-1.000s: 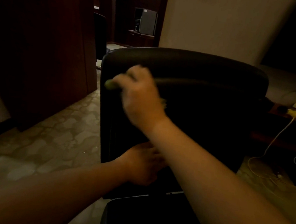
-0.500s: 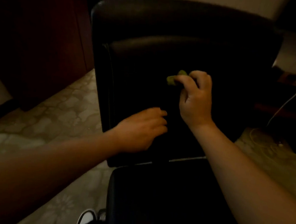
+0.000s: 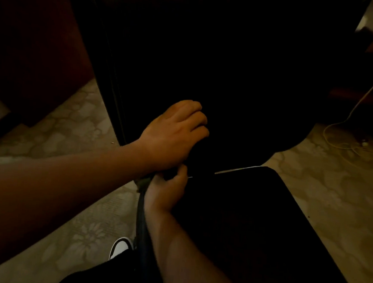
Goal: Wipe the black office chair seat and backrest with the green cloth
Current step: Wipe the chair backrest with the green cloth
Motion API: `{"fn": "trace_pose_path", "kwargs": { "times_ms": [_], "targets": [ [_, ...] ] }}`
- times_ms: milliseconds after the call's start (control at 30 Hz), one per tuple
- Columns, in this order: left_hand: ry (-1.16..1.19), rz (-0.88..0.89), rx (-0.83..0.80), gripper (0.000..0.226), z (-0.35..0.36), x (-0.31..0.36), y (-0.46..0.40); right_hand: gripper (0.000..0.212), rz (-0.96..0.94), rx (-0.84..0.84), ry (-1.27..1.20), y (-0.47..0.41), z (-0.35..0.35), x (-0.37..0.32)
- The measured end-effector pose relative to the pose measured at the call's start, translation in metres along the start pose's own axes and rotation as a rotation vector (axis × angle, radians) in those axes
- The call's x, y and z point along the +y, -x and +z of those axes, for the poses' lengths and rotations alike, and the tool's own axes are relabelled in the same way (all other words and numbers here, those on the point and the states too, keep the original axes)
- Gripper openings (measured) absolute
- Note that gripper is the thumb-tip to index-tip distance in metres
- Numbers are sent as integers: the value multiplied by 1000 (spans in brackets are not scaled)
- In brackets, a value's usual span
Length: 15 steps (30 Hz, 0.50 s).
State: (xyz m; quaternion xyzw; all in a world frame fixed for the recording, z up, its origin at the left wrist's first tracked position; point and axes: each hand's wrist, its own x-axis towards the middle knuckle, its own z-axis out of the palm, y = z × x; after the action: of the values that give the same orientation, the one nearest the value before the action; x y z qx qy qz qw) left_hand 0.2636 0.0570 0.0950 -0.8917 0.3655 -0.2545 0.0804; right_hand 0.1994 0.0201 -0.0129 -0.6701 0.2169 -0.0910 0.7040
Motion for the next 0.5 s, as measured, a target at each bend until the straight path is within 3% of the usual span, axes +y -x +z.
{"fn": "trace_pose_path", "kwargs": {
  "times_ms": [133, 200, 233, 333, 400, 500],
  "targets": [
    [-85, 51, -37, 50, 8, 6, 3, 21, 387, 86, -659, -15, 7, -4],
    [-103, 66, -10, 45, 9, 5, 2, 7, 403, 175, -803, -55, -8, -7],
    [-95, 63, -1, 45, 10, 4, 1, 4, 352, 231, -755, -78, -21, -10],
    [-85, 65, -1, 41, 13, 4, -2, 25, 230, 352, -485, -155, -73, -10],
    [-99, 68, -27, 43, 14, 3, -3, 23, 218, 460, -329, -198, -116, -18],
    [-110, 62, -58, 42, 14, 1, -3, 26, 162, 613, -319, -240, -166, -41]
  ]
}}
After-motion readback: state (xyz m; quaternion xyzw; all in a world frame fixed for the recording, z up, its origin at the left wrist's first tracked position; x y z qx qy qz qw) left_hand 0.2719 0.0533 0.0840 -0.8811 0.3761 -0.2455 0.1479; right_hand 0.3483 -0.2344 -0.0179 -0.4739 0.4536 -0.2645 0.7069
